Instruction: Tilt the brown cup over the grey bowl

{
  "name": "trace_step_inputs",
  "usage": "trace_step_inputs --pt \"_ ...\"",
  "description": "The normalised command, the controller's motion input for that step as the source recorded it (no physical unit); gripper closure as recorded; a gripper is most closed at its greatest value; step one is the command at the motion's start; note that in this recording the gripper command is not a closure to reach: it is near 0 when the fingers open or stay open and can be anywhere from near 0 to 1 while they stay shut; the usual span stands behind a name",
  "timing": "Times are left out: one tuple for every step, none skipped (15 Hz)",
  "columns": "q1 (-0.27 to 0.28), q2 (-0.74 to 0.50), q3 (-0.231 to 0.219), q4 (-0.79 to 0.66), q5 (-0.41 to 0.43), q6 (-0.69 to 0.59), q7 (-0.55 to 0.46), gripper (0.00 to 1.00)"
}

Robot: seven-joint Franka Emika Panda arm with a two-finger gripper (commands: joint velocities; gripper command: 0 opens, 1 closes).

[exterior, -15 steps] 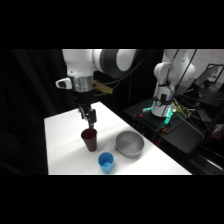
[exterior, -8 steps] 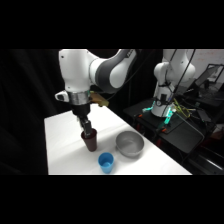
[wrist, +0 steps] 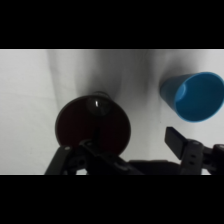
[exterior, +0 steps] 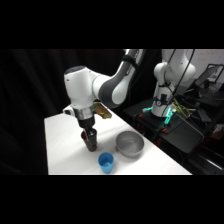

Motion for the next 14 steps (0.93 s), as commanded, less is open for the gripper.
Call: trace_step_inputs --pt "0.001 0.09 -0.005 0.0 0.134 0.17 0.04 0.0" --pt "0.004 0.06 -0.011 -0.01 0.126 0.17 0.04 1.0" --pt "0.012 0.02 -0.021 -0.02 0.111 0.16 0.05 1.0" --pt "0.02 -0.01 -0.029 -0.02 0.099 0.14 0.05 1.0" --pt "0.026 -0.04 -0.038 -0.03 0.086 0.12 0.05 1.0" --pt "0.022 -0.07 -0.043 -0.04 0.084 0.1 0.04 1.0" --pt "0.02 -0.09 -0.055 -0.04 0.066 0.08 0.03 1.0" --pt "0.029 -0.1 -0.073 -0.03 0.036 0.06 0.04 1.0" --pt "0.039 -0.1 -0.087 -0.02 0.005 0.05 0.05 1.0" --pt "0.051 -0.12 -0.101 0.0 -0.025 0.02 0.07 0.81" --pt "0.053 -0.13 -0.096 0.04 -0.033 -0.08 0.07 0.39" --pt "0.025 -0.14 -0.058 0.13 0.017 -0.29 0.05 0.13" --pt "0.022 -0.15 -0.049 0.18 0.007 -0.39 0.04 0.13" --pt "0.041 -0.19 -0.062 0.2 -0.037 -0.44 0.05 0.13"
